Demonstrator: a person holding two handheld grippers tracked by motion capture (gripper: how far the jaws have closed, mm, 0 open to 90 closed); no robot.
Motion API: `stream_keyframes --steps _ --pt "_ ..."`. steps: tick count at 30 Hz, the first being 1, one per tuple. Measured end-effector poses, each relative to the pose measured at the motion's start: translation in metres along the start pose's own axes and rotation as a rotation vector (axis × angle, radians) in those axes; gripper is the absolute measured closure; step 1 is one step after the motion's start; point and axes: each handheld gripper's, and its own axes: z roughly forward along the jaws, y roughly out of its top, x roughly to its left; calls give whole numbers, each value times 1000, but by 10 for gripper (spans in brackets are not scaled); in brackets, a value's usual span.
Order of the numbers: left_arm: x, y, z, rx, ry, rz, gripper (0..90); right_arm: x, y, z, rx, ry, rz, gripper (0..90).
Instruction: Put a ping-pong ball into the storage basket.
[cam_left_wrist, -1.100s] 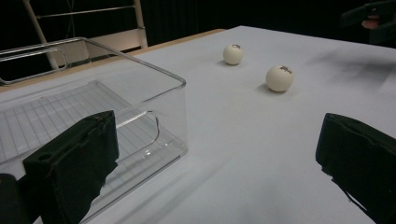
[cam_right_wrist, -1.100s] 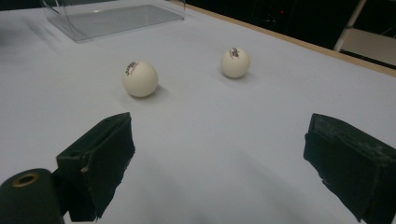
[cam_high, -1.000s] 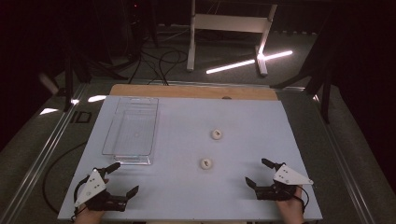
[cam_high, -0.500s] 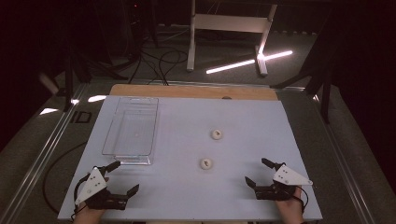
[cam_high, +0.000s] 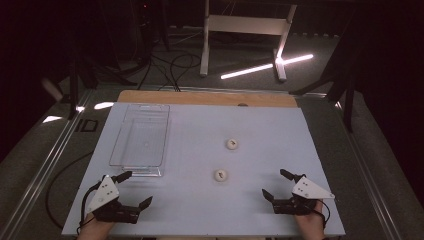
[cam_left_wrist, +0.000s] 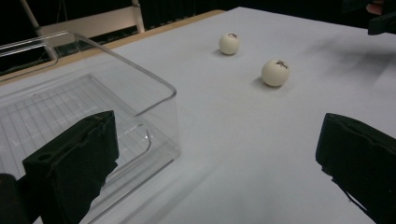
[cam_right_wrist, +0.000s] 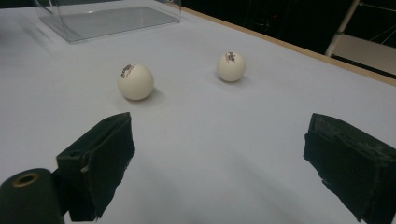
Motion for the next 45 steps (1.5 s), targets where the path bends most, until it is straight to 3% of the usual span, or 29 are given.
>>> stream_keyframes --steps 5,9,16,28,45 --pt "-1 13 3 27 -7 21 6 1 1 1 2 9 -3 84" --pt "1 21 4 33 -27 6 6 1 1 0 -2 10 -1 84" --pt "2 40 6 57 -47 25 6 1 1 0 0 11 2 84" --pt "-3 66 22 118 -99 44 6 1 1 0 0 15 -2 84" --pt "-17 83 50 164 -146 82 6 3 3 1 7 26 -8 84"
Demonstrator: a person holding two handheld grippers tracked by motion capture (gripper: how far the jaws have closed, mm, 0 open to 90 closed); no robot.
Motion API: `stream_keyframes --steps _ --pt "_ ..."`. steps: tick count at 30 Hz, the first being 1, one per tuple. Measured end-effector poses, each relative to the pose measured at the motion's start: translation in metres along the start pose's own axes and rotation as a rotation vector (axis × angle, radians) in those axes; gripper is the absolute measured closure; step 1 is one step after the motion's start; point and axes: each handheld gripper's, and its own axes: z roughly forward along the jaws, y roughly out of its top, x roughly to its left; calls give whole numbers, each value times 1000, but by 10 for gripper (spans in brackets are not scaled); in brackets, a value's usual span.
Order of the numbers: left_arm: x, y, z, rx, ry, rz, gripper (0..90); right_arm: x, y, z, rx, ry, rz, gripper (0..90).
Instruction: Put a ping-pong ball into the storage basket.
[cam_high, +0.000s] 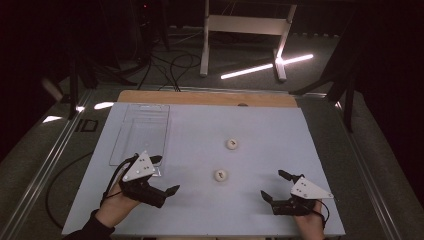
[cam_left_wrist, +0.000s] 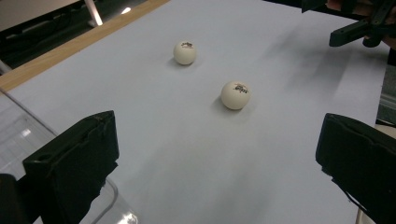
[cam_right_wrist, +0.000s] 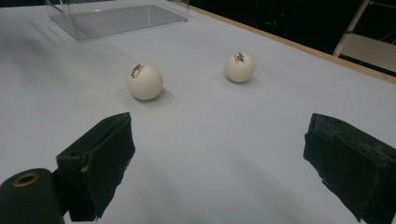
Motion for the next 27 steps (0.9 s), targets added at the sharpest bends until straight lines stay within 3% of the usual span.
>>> stream_keyframes --steps 20,27 --pt "-13 23 28 22 -57 38 6 0 0 1 -1 10 -3 84" --pt "-16 31 35 39 -72 16 6 1 0 1 -2 11 3 84"
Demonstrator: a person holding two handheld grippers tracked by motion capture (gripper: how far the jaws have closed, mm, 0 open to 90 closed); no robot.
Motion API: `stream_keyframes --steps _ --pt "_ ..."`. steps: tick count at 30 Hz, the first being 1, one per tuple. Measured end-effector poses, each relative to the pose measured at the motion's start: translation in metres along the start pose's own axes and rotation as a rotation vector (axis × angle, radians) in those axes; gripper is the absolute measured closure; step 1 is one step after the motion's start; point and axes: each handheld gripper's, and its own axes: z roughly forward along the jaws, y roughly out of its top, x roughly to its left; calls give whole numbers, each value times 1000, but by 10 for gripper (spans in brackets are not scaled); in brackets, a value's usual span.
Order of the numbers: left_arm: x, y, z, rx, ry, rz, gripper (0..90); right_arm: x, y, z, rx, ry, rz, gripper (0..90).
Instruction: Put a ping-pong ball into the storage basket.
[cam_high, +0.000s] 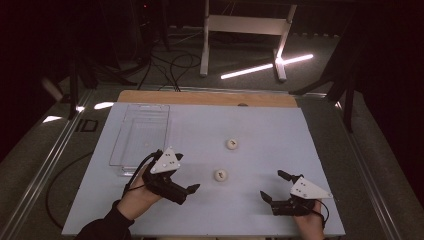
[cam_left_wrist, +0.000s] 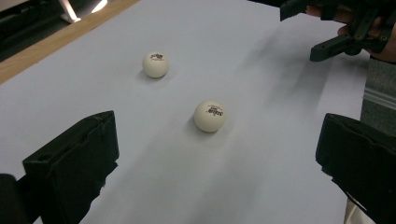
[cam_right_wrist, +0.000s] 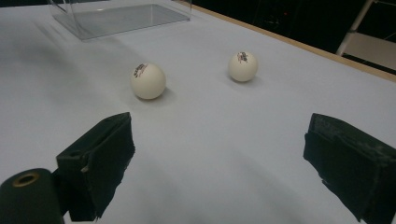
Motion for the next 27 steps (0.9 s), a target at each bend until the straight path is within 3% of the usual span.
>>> stream_keyframes --steps 3,4,6,10,14,27 --pt "-1 3 5 18 1 -4 6 0 0 0 2 0 -1 84" --pt "-4 5 8 46 36 18 6 0 0 0 4 4 1 84" --pt "-5 6 10 62 50 18 6 0 0 0 7 1 0 84" --pt "-5 9 14 79 8 6 6 0 0 0 4 -1 -3 84" --pt "-6 12 19 93 -20 21 6 0 0 0 7 3 -1 84" --pt "-7 15 46 184 -58 34 6 1 0 1 9 3 2 84"
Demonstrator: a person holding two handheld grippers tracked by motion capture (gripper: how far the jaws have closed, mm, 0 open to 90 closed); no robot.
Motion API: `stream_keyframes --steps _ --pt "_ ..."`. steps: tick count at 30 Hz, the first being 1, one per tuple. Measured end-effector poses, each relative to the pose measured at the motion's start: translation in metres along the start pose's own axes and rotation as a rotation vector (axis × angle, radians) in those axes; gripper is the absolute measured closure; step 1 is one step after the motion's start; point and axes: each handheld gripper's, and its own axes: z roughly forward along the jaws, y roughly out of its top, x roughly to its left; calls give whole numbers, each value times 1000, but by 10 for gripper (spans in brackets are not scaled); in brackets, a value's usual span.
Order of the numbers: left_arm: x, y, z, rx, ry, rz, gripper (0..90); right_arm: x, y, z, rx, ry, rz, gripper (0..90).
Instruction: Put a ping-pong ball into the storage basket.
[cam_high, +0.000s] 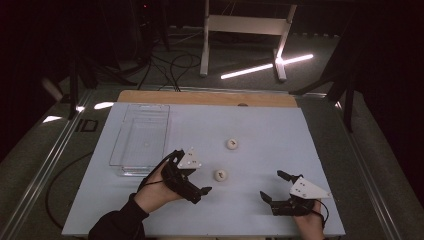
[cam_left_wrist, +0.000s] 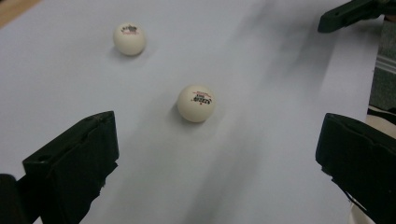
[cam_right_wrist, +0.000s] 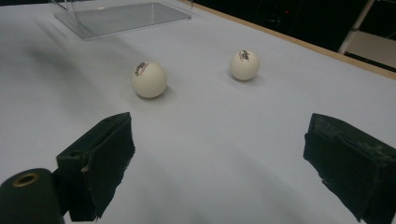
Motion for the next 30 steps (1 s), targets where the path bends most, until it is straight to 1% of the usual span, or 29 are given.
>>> stream_keyframes --steps 4,6,8,10,11,13,14,16,17,21,24,25,28,30 --pt "0 2 10 53 -18 -1 6 0 0 0 4 1 5 84" --pt "-1 3 13 75 -23 8 6 0 0 0 3 0 0 85" --pt "-2 4 16 91 -29 17 6 0 0 0 4 1 -1 84" --pt "-3 5 19 101 -44 19 6 0 -1 1 6 1 -2 84" --pt "-3 6 20 109 -42 22 6 0 -1 1 6 1 -1 84" --pt "-3 7 23 124 -46 22 6 0 0 0 4 3 -3 84" --pt "-3 7 24 130 -41 15 6 1 0 0 4 2 0 84" --pt "-1 8 27 142 -51 1 6 0 0 0 5 1 -2 84" --pt "-1 8 28 146 -49 -10 6 0 0 0 6 2 -1 84" --pt "1 10 34 162 -47 -23 7 0 0 0 5 3 -1 84" --pt "2 11 37 162 -56 -37 7 0 0 0 5 3 -4 84" --pt "3 12 38 167 -58 -34 7 0 0 0 5 1 -3 85" --pt "4 13 41 177 -63 -40 12 0 0 0 5 1 -3 84" --pt "4 13 42 172 -60 -47 13 0 0 0 4 0 -7 84"
